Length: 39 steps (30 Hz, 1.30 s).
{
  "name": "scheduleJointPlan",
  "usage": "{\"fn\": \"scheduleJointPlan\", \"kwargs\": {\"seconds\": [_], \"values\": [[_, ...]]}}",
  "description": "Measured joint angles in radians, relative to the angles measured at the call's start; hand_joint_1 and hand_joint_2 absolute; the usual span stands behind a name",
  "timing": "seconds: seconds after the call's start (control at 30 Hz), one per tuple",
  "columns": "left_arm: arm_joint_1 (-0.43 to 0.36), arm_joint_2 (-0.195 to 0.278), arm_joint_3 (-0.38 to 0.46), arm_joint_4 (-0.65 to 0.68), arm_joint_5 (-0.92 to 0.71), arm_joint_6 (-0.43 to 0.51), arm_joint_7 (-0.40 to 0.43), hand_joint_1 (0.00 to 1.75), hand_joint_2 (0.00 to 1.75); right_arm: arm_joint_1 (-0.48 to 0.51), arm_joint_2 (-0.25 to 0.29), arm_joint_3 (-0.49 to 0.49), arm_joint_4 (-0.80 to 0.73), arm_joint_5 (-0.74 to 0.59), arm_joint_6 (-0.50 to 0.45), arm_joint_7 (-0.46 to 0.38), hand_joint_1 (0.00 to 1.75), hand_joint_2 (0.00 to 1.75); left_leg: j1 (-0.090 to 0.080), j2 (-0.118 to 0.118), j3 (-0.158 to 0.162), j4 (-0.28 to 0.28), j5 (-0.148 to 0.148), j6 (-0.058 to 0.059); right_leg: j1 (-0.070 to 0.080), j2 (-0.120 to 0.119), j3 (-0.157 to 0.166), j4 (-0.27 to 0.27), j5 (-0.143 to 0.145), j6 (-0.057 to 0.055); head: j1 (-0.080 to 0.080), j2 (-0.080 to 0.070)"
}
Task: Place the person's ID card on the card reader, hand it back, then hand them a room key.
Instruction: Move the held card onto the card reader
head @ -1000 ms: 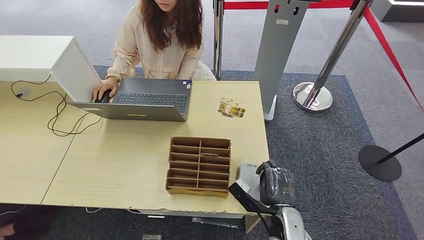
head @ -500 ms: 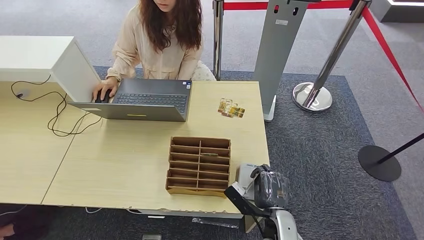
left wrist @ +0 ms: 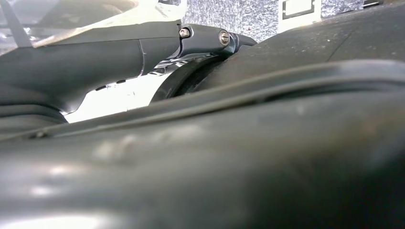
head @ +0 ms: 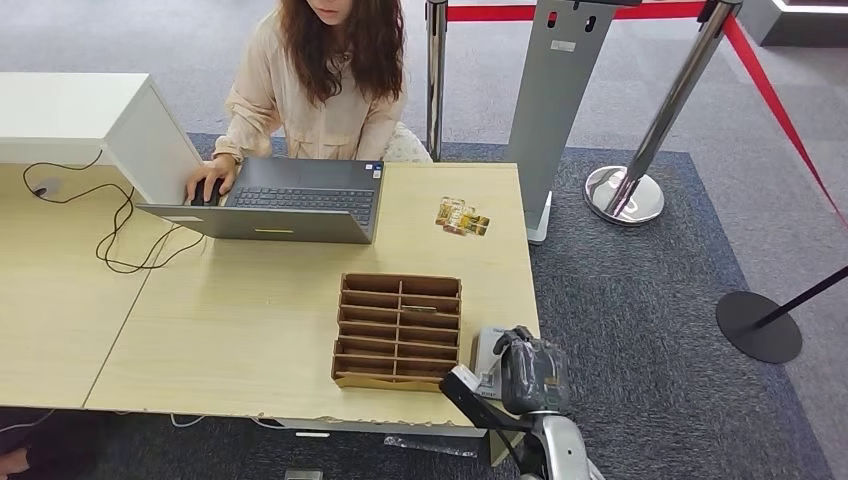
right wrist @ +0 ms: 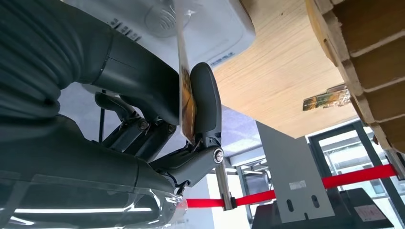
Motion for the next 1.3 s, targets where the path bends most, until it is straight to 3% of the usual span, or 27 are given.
{"fn": "scheduleJointPlan", "kwargs": {"seconds": [0.3,0.6,0.9,1.3], "values": [[0.000,0.000,-0.001,0.000,-0.030,-0.002,-0.007,0.00,0.00,-0.079,-0.034,-0.044,-0.236,0.210,0.190,0.064,1.75,1.75,0.000,0.001,0.000,0.000,0.000,0.000,0.000,0.000,-0.001,0.000,0.000,0.000,0.000,0.000],[-0.001,0.000,-0.003,0.000,-0.054,-0.002,-0.018,0.00,0.00,-0.257,-0.061,-0.045,-0.422,0.314,0.360,0.095,1.75,1.75,0.000,0.000,-0.001,0.000,0.000,0.000,0.000,0.000,-0.001,0.000,0.000,0.000,0.000,0.000],[-0.012,-0.004,-0.006,0.000,-0.067,-0.021,-0.035,0.00,0.00,-0.432,-0.036,-0.018,-0.396,0.245,0.401,0.105,1.75,1.75,0.000,0.000,-0.002,0.000,0.000,0.000,0.000,0.000,-0.001,0.001,0.000,0.000,0.000,0.000],[-0.019,-0.009,-0.009,0.000,-0.070,-0.031,-0.045,0.00,0.00,-0.541,0.050,0.043,-0.224,0.165,0.382,0.098,1.75,1.75,0.000,-0.001,-0.003,0.000,0.000,0.000,0.000,0.000,-0.002,0.001,0.000,0.000,0.000,0.000]]}}
